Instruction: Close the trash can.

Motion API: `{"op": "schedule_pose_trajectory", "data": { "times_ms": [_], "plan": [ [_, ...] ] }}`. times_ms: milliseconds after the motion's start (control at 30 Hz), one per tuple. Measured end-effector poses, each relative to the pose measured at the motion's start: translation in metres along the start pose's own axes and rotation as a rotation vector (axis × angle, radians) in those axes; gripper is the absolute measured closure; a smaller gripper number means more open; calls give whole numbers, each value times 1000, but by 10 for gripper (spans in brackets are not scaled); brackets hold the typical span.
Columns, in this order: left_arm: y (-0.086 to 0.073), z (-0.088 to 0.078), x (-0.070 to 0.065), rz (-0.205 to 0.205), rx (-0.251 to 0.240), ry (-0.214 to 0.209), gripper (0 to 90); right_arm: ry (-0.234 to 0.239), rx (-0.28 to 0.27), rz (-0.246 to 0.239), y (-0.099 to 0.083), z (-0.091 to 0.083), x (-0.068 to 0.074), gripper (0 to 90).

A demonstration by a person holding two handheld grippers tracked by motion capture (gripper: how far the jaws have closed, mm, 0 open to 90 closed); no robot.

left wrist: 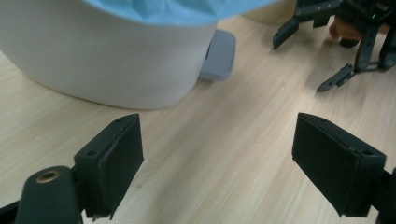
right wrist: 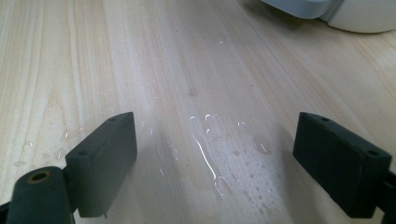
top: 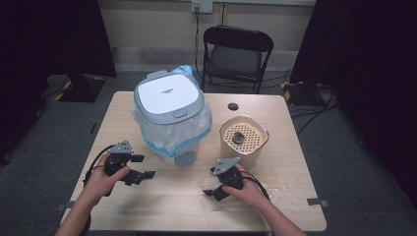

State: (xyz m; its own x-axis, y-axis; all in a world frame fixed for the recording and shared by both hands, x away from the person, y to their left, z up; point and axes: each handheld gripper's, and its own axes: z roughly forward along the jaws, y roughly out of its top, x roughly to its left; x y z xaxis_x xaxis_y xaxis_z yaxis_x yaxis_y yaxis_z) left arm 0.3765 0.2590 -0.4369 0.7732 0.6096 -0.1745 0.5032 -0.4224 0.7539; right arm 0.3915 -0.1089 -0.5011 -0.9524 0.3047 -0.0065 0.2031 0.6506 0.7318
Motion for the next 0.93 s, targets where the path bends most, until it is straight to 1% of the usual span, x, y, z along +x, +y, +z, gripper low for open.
{"op": "schedule_pose_trajectory", "data": {
  "times_ms": [67, 167, 267, 400, 500, 667, 700, 733, 800, 933],
  "plan": [
    [-5, 6, -1, -1, 6, -8, 160, 0, 0, 0, 0, 0, 0, 129],
    [-8, 10, -2, 4, 20, -8, 160, 0, 0, 0, 0, 0, 0, 128],
    [-12, 17, -4, 16, 37, -13, 160, 0, 0, 0, 0, 0, 0, 128],
    [-17, 25, -7, 40, 45, -17, 160, 0, 0, 0, 0, 0, 0, 129],
    [-21, 31, -9, 63, 45, -14, 160, 0, 0, 0, 0, 0, 0, 128],
    [-26, 38, -12, 105, 62, -4, 160, 0, 0, -1, 0, 0, 0, 128],
    [-26, 38, -12, 105, 62, -4, 161, 0, 0, -1, 0, 0, 0, 127],
    [-28, 41, -13, 118, 55, 1, 161, -1, 1, -1, 0, 0, 0, 127],
    [-29, 44, -14, 143, 70, 6, 161, -4, 2, 1, 0, 0, 0, 120],
    [-30, 47, -16, 153, 71, 3, 161, -7, 3, 5, 0, 0, 0, 119]
  ]
}}
